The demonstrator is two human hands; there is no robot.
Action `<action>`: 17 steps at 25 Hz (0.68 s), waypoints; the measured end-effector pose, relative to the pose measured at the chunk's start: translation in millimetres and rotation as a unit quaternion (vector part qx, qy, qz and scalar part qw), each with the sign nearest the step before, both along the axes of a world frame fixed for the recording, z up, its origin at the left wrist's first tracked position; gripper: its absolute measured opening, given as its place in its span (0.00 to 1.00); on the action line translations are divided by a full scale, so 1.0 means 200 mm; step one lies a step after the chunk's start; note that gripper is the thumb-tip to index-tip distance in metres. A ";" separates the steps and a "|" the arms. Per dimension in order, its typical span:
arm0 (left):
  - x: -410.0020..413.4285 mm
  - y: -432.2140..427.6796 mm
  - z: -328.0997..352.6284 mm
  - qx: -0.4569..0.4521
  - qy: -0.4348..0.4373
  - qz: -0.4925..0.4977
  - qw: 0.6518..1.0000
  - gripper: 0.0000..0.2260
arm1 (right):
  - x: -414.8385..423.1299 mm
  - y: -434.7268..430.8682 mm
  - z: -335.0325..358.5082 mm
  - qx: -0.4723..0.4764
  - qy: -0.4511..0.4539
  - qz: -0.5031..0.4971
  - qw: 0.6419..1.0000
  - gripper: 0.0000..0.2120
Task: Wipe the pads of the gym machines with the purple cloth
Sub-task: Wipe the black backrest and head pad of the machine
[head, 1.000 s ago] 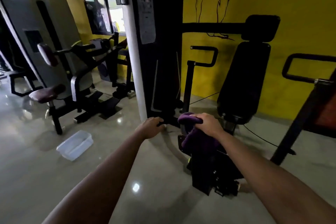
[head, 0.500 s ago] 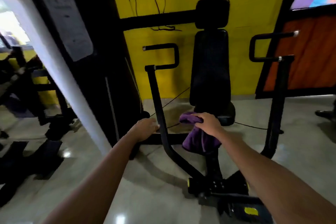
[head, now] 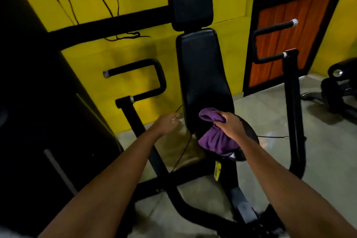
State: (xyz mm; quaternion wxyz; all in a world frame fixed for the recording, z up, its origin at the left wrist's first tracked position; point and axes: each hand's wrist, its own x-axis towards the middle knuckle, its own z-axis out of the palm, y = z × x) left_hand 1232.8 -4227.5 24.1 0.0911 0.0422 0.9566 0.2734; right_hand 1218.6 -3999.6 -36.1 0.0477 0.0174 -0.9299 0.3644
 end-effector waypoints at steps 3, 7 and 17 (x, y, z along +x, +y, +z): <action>-0.51 -0.04 0.10 -0.054 0.022 -0.053 0.997 0.22 | -0.42 -0.09 0.01 -0.083 0.006 -0.067 0.994 0.21; -1.10 -0.09 0.23 -0.056 0.080 -0.103 0.990 0.21 | -0.86 -0.18 0.03 -0.180 0.057 -0.175 0.966 0.19; -2.38 -0.08 0.29 0.159 0.066 -0.006 0.985 0.36 | -1.79 -0.41 0.11 -0.360 0.198 -0.328 0.851 0.21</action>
